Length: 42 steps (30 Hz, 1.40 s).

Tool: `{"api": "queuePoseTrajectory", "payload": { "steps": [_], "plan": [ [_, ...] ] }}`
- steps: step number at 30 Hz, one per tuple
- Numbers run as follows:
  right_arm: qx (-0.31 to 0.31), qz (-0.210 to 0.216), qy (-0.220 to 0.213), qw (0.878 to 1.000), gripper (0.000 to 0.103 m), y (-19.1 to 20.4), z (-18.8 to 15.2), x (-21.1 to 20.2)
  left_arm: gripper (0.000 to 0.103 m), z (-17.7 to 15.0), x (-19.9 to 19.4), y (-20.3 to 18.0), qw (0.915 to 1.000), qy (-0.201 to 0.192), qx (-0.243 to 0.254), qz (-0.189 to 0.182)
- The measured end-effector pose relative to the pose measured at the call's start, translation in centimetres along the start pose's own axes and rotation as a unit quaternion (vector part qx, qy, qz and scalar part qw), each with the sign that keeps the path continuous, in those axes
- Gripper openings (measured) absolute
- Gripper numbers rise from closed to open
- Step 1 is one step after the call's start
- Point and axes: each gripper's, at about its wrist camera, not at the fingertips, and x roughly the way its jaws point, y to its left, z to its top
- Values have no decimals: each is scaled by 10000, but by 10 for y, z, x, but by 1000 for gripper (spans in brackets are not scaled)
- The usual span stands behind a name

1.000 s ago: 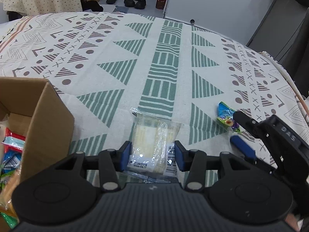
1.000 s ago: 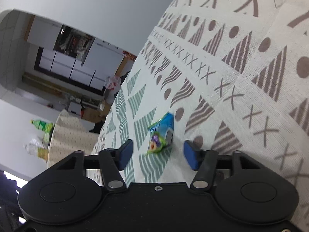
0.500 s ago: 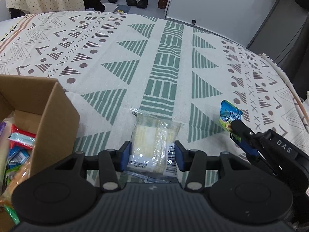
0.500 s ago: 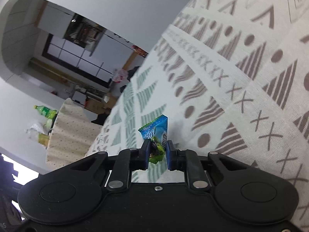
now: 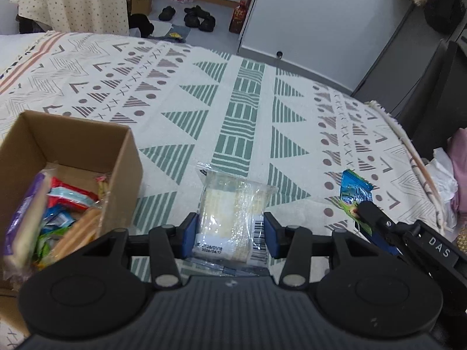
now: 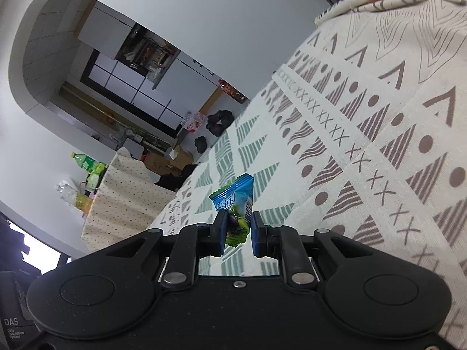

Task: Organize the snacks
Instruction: 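Carry the white packet and blue candy over the box and open both grippers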

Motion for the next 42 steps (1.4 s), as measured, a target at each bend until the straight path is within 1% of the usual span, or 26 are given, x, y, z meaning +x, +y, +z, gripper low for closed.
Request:
{"api": "queuePoseTrajectory", "payload": {
  "steps": [5, 11, 17, 23, 34, 42],
  "plan": [
    [-92, 39, -38, 9999, 17, 11, -12, -17, 46, -7, -26, 6, 9998, -143, -27, -121],
    [-173, 93, -40, 9998, 17, 22, -27, -35, 46, -11, -53, 21, 9993, -288, -167, -175],
    [-253, 206, -13, 9995, 17, 36, -41, -47, 46, -9, -73, 44, 9984, -409, -368, -136],
    [-369, 342, 135, 9986, 17, 50, -57, -47, 46, -6, -89, 73, 9970, -489, -591, -15],
    [-695, 556, 379, 9953, 17, 83, -77, -33, 47, 1, -94, 138, 9919, -514, -1142, 234],
    [-862, 690, 583, 9922, 17, 109, -93, -23, 47, 10, -82, 170, 9876, -480, -1464, 310]
  ]
}}
